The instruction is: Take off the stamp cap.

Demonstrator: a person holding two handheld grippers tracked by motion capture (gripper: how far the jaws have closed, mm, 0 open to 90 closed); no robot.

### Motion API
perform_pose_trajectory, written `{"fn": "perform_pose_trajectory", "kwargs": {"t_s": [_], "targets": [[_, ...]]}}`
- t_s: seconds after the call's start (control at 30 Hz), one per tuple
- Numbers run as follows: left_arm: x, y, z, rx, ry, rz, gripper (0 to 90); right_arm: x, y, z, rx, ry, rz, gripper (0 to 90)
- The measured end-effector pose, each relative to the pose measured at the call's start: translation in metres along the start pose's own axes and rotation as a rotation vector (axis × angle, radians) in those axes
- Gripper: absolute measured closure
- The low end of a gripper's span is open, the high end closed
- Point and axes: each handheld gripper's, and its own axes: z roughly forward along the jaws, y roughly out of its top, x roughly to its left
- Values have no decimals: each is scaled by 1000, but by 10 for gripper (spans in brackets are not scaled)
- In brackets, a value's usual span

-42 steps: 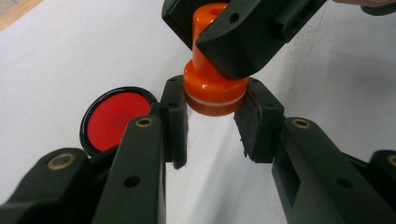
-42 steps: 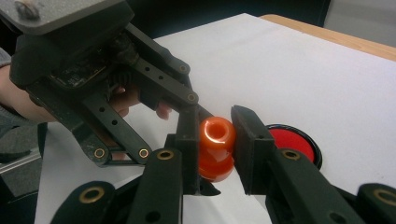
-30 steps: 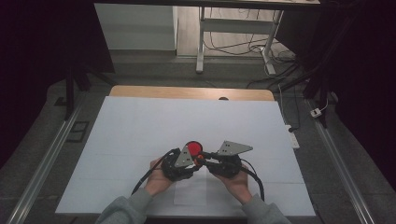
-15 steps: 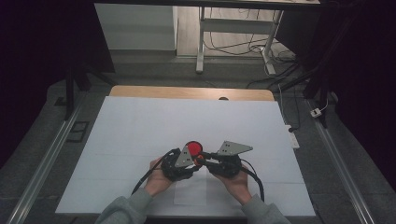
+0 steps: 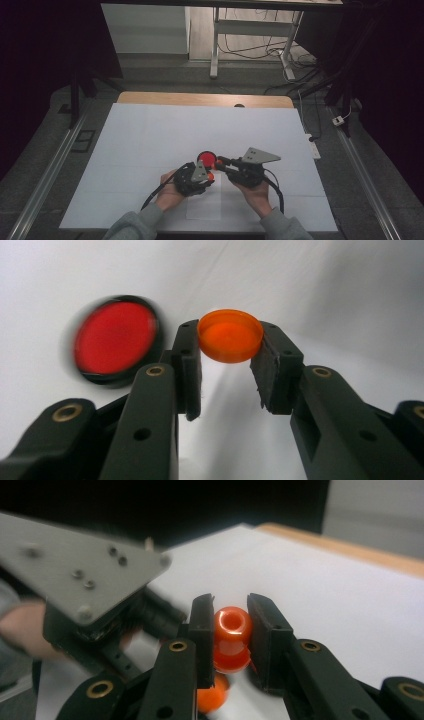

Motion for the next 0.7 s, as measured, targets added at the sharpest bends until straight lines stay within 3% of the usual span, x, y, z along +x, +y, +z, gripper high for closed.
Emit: {"fn": "perform_pose_trajectory", "kwargs": {"t_s": [0.07, 0.13, 0.2, 0.7], "targets": [[-3, 5, -2, 0, 38, 40, 653, -4, 5, -10, -13, -23, -13, 725], [-4, 8, -7, -30, 28, 29, 652, -7, 4, -15, -13, -33, -8, 724], [-3, 8, -8, -23, 35, 39, 652, -9, 3, -15, -11, -32, 1, 724], [7, 4, -19, -64, 44, -8, 651, -7, 1, -10, 7, -15, -11, 724]]}}
